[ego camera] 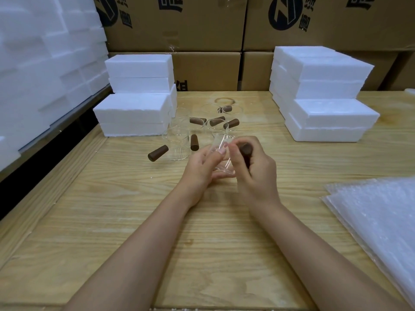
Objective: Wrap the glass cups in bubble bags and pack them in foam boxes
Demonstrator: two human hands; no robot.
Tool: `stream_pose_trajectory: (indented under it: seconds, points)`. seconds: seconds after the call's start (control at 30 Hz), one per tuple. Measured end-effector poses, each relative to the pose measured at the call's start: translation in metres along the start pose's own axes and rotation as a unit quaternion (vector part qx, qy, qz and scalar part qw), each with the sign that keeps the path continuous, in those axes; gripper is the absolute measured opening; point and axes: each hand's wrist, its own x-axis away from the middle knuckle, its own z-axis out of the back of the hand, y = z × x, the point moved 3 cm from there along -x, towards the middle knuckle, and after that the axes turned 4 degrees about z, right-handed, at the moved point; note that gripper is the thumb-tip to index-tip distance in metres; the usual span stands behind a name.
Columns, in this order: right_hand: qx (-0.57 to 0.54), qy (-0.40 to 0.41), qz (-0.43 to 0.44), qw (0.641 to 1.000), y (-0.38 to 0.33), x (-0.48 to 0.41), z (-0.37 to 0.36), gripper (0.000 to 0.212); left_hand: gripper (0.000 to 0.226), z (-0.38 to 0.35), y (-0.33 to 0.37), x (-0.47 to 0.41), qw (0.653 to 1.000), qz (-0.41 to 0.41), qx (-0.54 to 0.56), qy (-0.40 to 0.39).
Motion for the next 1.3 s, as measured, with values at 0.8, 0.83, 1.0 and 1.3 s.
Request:
stream_pose_trajectory:
  seconds: [0.8, 0.83, 1.0, 1.3]
  points:
    - [-0.174, 0.153, -0.330, 0.915, 0.030, -0.008, 0.014, 0.033, 0.078, -0.005, 0.007, 0.008, 0.944, -0.211, -0.223, 0.119]
    - [-0.157, 0.140, -0.302, 0.930, 0.028, -0.009, 0.013, 0.027, 0.076, -0.005, 0.007, 0.008, 0.950, -0.198, -0.209, 0.123]
    - [-0.196, 0.136, -0.268, 0.933, 0.027, -0.011, 0.013, 0.023, 0.060, -0.007, 0.010, 0.010, 0.967, -0.168, -0.152, 0.120]
    - [-0.285, 0.149, -0.337, 0.885, 0.046, -0.011, 0.013, 0.026, 0.073, -0.008, 0.003, 0.008, 0.973, -0.120, -0.182, 0.072]
